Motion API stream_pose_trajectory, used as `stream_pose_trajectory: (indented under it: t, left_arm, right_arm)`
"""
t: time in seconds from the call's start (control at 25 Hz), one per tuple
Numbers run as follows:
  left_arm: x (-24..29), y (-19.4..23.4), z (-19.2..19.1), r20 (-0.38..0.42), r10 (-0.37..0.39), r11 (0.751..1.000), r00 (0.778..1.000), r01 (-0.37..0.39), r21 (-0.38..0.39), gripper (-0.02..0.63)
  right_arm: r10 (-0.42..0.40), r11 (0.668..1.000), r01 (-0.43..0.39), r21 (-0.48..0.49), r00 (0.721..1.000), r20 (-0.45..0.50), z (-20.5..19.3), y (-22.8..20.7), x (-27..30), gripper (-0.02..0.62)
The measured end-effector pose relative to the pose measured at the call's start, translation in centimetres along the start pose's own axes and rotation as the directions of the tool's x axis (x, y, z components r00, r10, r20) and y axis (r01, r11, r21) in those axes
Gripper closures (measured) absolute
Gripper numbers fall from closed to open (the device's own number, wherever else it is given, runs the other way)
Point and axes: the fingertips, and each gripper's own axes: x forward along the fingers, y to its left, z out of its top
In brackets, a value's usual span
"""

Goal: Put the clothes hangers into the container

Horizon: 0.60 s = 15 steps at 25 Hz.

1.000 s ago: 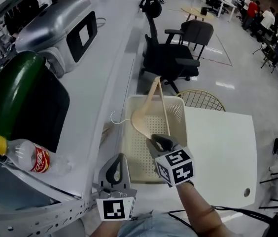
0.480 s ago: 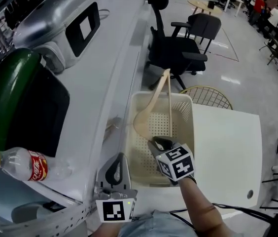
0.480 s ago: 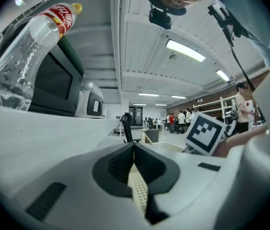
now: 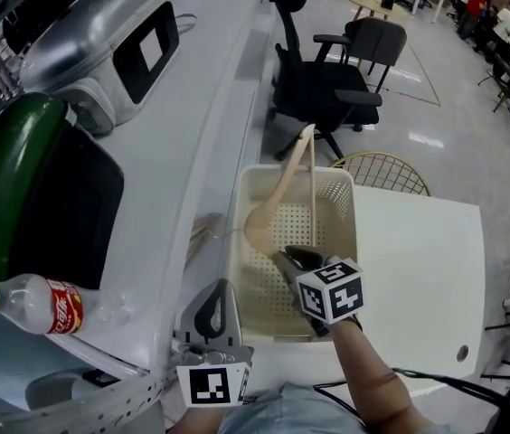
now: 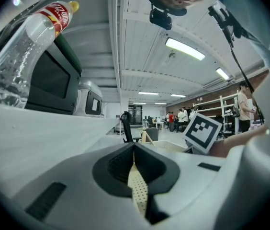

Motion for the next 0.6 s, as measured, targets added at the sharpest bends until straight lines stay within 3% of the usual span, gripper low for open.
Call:
stream_pose_trajectory:
  t: [0.16,0.36,0.6]
  left_arm:
    - [-0.1,-0.4,0.0,0.004,-0.001,1.000,1.000,0.001,0.004,0.594]
    - [0.5,-1.7,0.7,0.008,-0.027,1.000,1.000,0.027,0.013,0.594]
    - [0.3,-2.9,1.4,0.011,-0.036,0.999,0.999,0.036,-0.014,0.594]
  right_arm:
    - [0.004,1.000,-0.003,-0.009,0.999,0.041,0.5,0.0,-0.9,0.518]
    - [0.019,0.999,-0.025,0.029,0.985,0.172,3.8,-1.0,-4.2,0.518]
    - [-0.025,0.997,0.005,0.075,0.962,0.271,5.5,-2.6,-9.4,0.520]
